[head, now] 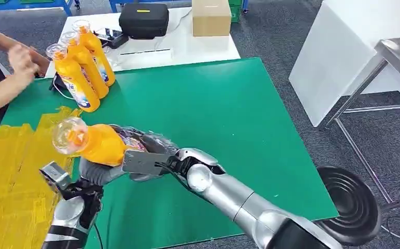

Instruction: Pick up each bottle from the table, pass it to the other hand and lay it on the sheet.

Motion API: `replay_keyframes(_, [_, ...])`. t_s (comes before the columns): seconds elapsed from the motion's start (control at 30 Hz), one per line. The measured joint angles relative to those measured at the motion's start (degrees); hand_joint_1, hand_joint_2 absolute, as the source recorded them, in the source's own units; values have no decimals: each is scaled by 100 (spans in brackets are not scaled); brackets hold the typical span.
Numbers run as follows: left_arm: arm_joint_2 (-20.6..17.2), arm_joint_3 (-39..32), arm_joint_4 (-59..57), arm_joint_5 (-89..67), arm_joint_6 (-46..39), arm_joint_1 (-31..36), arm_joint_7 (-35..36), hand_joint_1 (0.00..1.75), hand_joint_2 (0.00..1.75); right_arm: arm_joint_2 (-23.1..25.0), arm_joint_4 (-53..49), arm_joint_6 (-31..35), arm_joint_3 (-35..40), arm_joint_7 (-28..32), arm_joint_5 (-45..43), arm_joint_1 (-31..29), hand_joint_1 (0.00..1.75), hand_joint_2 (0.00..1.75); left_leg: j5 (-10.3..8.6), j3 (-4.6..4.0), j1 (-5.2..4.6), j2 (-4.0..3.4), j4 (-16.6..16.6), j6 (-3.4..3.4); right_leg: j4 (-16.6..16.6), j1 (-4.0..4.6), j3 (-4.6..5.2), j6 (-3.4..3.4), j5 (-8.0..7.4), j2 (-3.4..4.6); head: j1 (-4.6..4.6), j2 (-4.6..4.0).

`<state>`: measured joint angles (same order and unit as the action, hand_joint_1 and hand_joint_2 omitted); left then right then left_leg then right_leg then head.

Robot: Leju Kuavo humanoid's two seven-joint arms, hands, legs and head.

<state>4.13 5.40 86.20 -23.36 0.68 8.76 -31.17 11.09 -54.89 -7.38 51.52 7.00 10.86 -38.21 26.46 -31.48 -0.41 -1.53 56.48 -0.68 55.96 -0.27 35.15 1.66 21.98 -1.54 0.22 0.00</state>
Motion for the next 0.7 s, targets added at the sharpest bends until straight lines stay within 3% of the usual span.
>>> replay_keyframes(0.07, [-9, -143, 60, -1273, -1119, 3, 22, 175, 175, -208, -456, 187, -271, 102, -2, 279, 0, 0, 1, -3, -1, 0, 0, -1, 0, -2, -1, 0, 0, 1, -2, 0])
replay_keyframes(0.13, [-52, -331, 97, -1689, -1555, 3, 22, 175, 175, -397, -887, 187, -552, 109, -2, 514, 0, 0, 3, -2, -1, -6, 0, -2, 0, -3, 1, 0, 0, 3, -2, 0])
replay_keyframes(0.3, [-74, -488, 147, -1800, -1640, 0, 15, 175, 175, -595, -1468, 172, -866, 109, 22, 782, 0, 0, 3, -3, 0, -1, 0, -2, 0, 0, 2, 0, 0, 3, -2, 2])
replay_keyframes(0.7, [-74, -527, 158, -1841, -1644, 0, 9, 175, 175, -696, -1757, 166, -1013, 107, 50, 905, 0, 0, 3, -2, 0, -2, 0, -2, 0, 0, 1, 0, 0, 5, -2, 0])
